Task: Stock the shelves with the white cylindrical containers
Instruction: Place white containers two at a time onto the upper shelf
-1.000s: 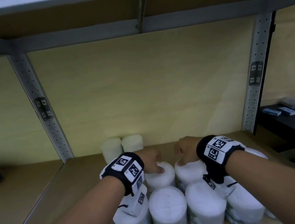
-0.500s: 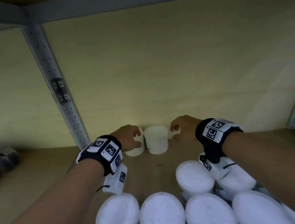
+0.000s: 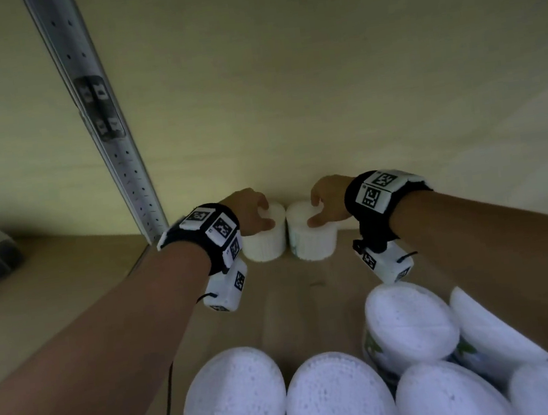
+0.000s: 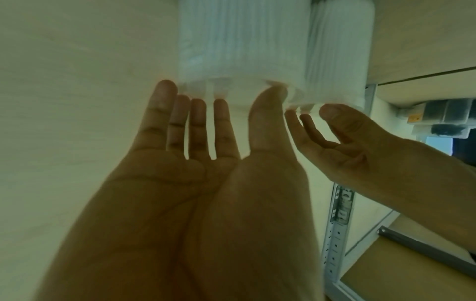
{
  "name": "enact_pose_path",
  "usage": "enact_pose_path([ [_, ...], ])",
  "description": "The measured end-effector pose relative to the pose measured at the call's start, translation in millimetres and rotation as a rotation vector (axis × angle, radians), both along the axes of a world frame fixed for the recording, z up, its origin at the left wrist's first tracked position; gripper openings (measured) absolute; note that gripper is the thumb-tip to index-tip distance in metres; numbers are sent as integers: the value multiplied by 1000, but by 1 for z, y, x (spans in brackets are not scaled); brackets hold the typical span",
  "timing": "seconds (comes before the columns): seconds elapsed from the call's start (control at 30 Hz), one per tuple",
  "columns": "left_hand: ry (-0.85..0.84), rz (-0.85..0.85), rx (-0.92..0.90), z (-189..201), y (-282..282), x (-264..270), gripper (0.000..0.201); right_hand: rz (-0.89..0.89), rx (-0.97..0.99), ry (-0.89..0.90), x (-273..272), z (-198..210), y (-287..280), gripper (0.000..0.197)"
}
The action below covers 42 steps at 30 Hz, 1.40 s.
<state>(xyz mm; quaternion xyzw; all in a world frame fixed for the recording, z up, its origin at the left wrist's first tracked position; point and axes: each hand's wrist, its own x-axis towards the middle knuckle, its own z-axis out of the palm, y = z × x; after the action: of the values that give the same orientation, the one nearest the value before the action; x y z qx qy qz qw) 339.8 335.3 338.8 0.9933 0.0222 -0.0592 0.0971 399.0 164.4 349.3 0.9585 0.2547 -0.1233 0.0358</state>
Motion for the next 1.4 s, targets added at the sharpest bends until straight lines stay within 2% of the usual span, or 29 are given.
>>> enact_pose_path([
  [0.13,-23,-1,-12,-5,1,2,53,-29,-81,-10,1,-2,8,70],
  [0.43,-4,5,-4,-2,-1,-3,53,66,-134,-41,-5,3,7,54],
  [0.63,-1,9,0,-3,-2,-4,53,96,-20,20,-4,7,2,53],
  [0.73,3,7,-1,-4,-2,-4,54,77,-33,-54,-6,3,2,56],
  [0.83,4,6,-5,-4,-2,-4,53,57,-58,-35,-6,2,5,62],
  [1.13,-12,8,-21,-7,0,-3,51,95,-30,10,-7,6,6,52],
  [1.3,-20,13,-36,-8,1,-3,51,77,80,98,-5,9,1,52],
  [1.4,-31,16,-50,-8,2,-3,51,52,115,-7,-4,6,1,47],
])
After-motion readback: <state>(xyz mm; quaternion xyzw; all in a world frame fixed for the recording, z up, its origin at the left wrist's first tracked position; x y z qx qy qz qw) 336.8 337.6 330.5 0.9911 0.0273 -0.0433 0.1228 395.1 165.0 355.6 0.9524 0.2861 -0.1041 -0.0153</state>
